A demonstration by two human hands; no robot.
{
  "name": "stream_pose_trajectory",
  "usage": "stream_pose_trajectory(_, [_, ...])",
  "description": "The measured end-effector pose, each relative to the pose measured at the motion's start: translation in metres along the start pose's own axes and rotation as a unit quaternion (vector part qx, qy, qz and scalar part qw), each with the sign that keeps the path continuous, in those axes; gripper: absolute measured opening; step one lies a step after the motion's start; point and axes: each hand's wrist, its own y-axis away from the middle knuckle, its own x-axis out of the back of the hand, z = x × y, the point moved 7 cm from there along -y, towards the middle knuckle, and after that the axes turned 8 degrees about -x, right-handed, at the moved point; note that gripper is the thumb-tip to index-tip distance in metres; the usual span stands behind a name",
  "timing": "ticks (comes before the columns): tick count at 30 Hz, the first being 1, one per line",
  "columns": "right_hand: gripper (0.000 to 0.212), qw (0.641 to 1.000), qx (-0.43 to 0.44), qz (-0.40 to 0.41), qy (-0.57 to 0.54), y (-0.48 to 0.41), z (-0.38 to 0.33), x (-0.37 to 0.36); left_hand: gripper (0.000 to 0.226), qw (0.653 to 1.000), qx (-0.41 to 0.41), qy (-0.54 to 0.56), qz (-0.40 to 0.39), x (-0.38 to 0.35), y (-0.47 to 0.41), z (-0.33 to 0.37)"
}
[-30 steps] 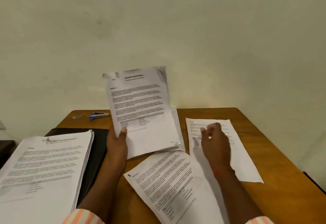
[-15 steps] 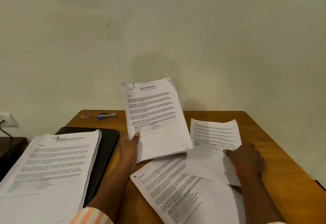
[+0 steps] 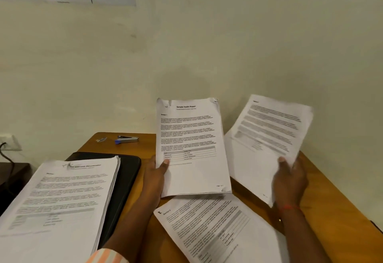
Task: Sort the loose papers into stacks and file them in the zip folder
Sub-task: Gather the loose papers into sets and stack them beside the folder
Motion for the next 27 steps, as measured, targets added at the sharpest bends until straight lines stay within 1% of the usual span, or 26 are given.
stream_pose_trajectory(4, [0.019,0.999,-0.01,-0.035,-0.005,0.002,0.012,-0.013,0.02,1.0,-0.001,0.01,0.0,0.002,-0.002,0.0])
stream_pose_trajectory(8, [0.017,0.996,-0.039,-0.073,-0.016,0.004,0.02,-0.023,0.019,1.0,-0.001,0.01,-0.012,-0.002,-0.001,0.001])
stream_pose_trajectory(10, [0.017,0.989,-0.066,-0.13,-0.039,0.013,0.022,-0.037,0.019,1.0,-0.012,0.008,-0.023,-0.005,-0.001,0.0])
stream_pose_trajectory(12, [0.02,0.972,-0.091,-0.207,-0.064,0.03,0.019,-0.057,0.019,0.999,-0.03,-0.004,-0.039,-0.01,0.001,0.0])
stream_pose_trajectory(14, [0.022,0.952,-0.1,-0.278,-0.077,0.05,0.013,-0.074,0.02,0.998,-0.04,-0.015,-0.054,-0.017,0.005,0.001])
stream_pose_trajectory(16, [0.02,0.937,-0.104,-0.322,-0.09,0.065,0.008,-0.085,0.027,0.997,-0.038,-0.026,-0.067,-0.021,0.008,-0.002])
stream_pose_trajectory(18, [0.019,0.93,-0.104,-0.336,-0.106,0.072,0.007,-0.09,0.032,0.996,-0.029,-0.028,-0.074,-0.021,0.008,-0.005])
stream_pose_trajectory(20, [0.021,0.928,-0.121,-0.328,-0.131,0.073,0.01,-0.092,0.036,0.997,-0.015,-0.014,-0.074,-0.02,0.007,-0.007])
stream_pose_trajectory(23, [0.043,0.925,-0.157,-0.302,-0.17,0.071,0.014,-0.093,0.033,0.997,-0.013,-0.01,-0.073,-0.022,0.007,-0.009])
stream_pose_trajectory(24, [0.044,0.923,-0.156,-0.305,-0.175,0.071,0.014,-0.092,0.03,0.997,-0.02,-0.012,-0.071,-0.022,0.008,-0.009])
stream_pose_trajectory(26, [0.031,0.924,-0.125,-0.316,-0.175,0.072,0.005,-0.089,0.03,0.995,-0.062,-0.022,-0.069,-0.023,0.013,0.001])
stream_pose_trajectory(27, [0.025,0.93,-0.1,-0.311,-0.168,0.072,0.0,-0.086,0.03,0.993,-0.091,-0.027,-0.07,-0.024,0.015,0.007])
